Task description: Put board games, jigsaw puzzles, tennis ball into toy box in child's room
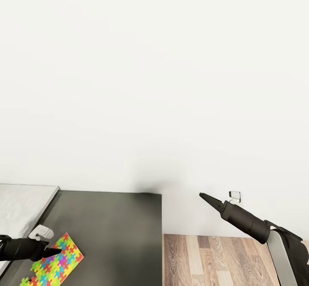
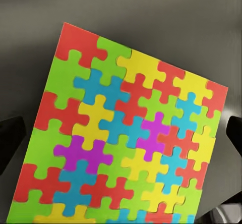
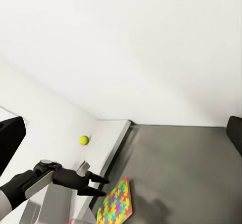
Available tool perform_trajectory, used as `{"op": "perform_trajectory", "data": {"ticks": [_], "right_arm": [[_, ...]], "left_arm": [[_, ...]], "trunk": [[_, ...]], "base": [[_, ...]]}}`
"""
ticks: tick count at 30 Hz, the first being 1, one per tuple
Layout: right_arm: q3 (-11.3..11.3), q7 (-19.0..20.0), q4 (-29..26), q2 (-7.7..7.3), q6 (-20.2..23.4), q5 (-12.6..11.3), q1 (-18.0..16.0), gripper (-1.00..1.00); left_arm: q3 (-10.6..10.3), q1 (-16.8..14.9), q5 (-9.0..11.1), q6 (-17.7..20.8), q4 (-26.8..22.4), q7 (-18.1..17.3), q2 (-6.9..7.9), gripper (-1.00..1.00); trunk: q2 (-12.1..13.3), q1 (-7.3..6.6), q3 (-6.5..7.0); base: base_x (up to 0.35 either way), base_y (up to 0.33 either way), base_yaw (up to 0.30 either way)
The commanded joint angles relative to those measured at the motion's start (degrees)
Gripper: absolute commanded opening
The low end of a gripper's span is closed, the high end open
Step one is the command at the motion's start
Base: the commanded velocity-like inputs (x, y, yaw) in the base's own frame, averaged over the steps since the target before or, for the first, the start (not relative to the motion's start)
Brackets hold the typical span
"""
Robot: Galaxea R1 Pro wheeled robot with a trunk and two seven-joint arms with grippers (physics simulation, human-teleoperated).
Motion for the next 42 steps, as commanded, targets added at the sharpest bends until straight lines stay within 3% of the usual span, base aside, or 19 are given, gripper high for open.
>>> {"op": "perform_trajectory", "data": {"ticks": [1, 15, 32, 42], "right_arm": [[-0.05, 0.11, -0.01, -0.01, 0.3, -0.13, -0.05, 1.0], [-0.01, 0.09, -0.01, -0.01, 0.3, -0.08, -0.05, 1.0], [0.0, 0.0, 0.01, -0.01, 0.25, 0.0, -0.05, 1.0], [0.0, 0.0, 0.04, -0.01, 0.25, 0.04, -0.05, 1.0]], "left_arm": [[0.24, -0.05, -0.45, 0.48, 0.06, -0.44, -0.05, 1.0], [0.35, -0.04, -0.51, 0.23, 0.57, -0.43, -0.07, 1.0], [0.86, -0.05, -0.52, -0.49, 0.66, -0.02, 0.2, 1.0], [0.99, -0.05, -0.45, -0.5, 0.81, 4.69, 0.2, 1.0]], "trunk": [[-0.11, 0.03, -0.2], [-0.11, 0.03, -1.39], [-0.11, 0.03, -1.51], [-0.11, 0.03, -1.51]], "base": [[0.0, 0.0, 0.0], [0.0, 0.0, 0.0], [0.0, 0.0, 0.0], [0.0, 0.0, 0.0]]}}
